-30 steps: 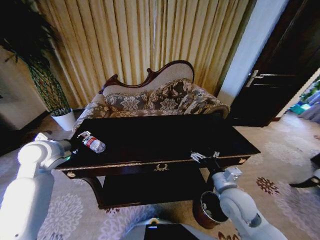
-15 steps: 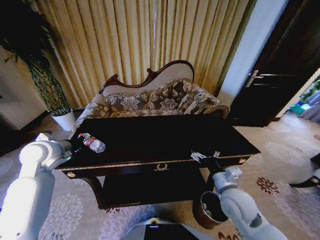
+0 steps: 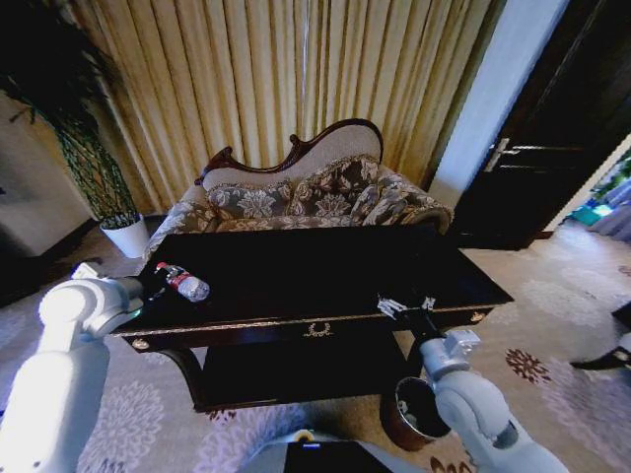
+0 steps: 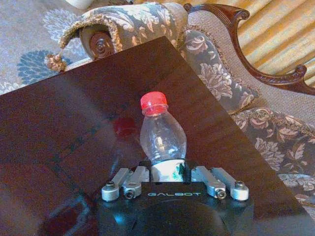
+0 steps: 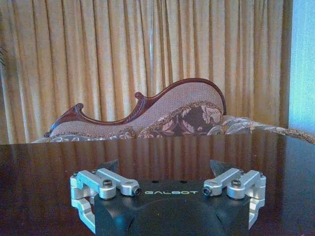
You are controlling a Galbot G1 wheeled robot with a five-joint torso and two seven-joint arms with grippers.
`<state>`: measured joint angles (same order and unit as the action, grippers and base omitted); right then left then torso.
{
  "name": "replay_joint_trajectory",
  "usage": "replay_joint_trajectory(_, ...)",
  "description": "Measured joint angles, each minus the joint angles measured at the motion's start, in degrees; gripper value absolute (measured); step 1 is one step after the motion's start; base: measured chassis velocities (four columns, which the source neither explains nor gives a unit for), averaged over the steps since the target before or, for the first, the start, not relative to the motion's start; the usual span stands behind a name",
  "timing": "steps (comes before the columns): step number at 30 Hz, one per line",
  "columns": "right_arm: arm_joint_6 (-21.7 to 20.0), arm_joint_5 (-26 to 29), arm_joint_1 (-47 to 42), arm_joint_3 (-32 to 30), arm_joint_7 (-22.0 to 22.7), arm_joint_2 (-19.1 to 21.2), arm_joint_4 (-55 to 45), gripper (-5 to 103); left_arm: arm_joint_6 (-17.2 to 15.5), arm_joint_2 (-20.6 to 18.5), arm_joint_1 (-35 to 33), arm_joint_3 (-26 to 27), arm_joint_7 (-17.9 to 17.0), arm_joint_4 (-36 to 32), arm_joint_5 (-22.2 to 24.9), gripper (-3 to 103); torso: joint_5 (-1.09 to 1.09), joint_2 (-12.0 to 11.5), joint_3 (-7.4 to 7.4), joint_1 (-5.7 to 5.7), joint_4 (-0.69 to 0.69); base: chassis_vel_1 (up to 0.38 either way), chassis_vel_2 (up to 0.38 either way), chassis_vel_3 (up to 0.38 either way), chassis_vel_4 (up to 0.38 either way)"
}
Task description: Move to the front of the table and place the trash on the table into the trash bin.
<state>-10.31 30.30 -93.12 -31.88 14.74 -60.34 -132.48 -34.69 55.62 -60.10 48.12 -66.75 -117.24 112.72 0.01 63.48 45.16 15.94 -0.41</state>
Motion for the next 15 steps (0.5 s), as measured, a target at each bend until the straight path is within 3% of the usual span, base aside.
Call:
replay_joint_trajectory(10, 0.16, 0.13, -0.12, -0.16, -0.01, -0.07, -0.28, 100, 0.0, -0.05, -0.87, 0.15, 1.49, -0.37, -1.62, 28, -0.02, 0.0, 0.0, 0.0, 0.0, 0.0, 0.0, 0.0, 0.0)
replay_joint_trajectory(14, 0.16, 1.22, -0.01, -0.49, 0.06, 0.04, -0.97, 100, -0.12, -0.31, -1.94, 0.31, 4.01, -0.98, -5.19, 28, -0.02, 0.0, 0.0, 0.0, 0.0, 0.0, 0.0, 0.0, 0.0)
replay_joint_trajectory(15, 0.17, 1.82, 0.04, -0.56, 0.23, 0.26, -1.33, 100, -0.16, -0.43, -2.66, 0.32, 5.2, -1.31, -7.99, 28, -0.02, 0.0, 0.0, 0.0, 0.0, 0.0, 0.0, 0.0, 0.0)
